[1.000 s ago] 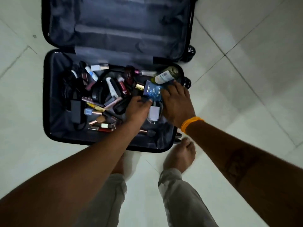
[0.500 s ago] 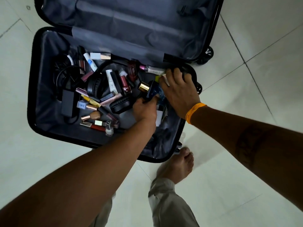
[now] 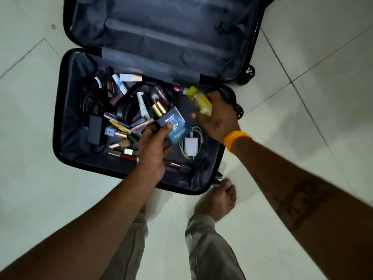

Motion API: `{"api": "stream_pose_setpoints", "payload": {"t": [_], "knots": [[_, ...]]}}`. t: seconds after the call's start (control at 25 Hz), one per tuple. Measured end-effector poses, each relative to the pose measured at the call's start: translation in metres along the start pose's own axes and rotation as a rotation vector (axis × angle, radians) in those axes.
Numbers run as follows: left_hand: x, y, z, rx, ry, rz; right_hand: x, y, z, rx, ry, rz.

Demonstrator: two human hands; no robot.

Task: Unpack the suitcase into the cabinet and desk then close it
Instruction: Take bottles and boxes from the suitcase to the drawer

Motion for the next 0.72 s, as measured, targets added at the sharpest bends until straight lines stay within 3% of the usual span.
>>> {"api": "stream_pose_setpoints", "payload": {"t": [0.12,0.2,0.28,0.56,0.72], "knots": [[-0.015,-0.042,-0.047,-0.018,0.095,-0.053,-0.034,0.036,-0.036,0.379,-0.061,0.544],[-0.025,-0.076,-0.092,0.007,0.168,-0.048,-0.073,0.074,-0.065,0.467,-0.072,0.743],[-0.03,-0.114,-0.137,0.008,0.214,-0.065,-0.124,0.121,-0.092,0.478,-0.101,0.884],[-0.065,-0.279,-0.361,0.099,0.28,-0.124,-0.319,0.298,-0.199,0.448,-0.218,0.959],[-0.062,-0.355,-0.476,0.167,0.328,-0.19,-0.415,0.38,-0.238,0.317,-0.273,1.021]]}}
Point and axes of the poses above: each hand's wrist, its own z-axis towards the middle knuckle, its own x-axis out of the palm, y = z × x, the point moved 3 cm from there along z, towards the middle knuckle, and after that the axes turned 13 degrees about -y, right-handed, at the moved point
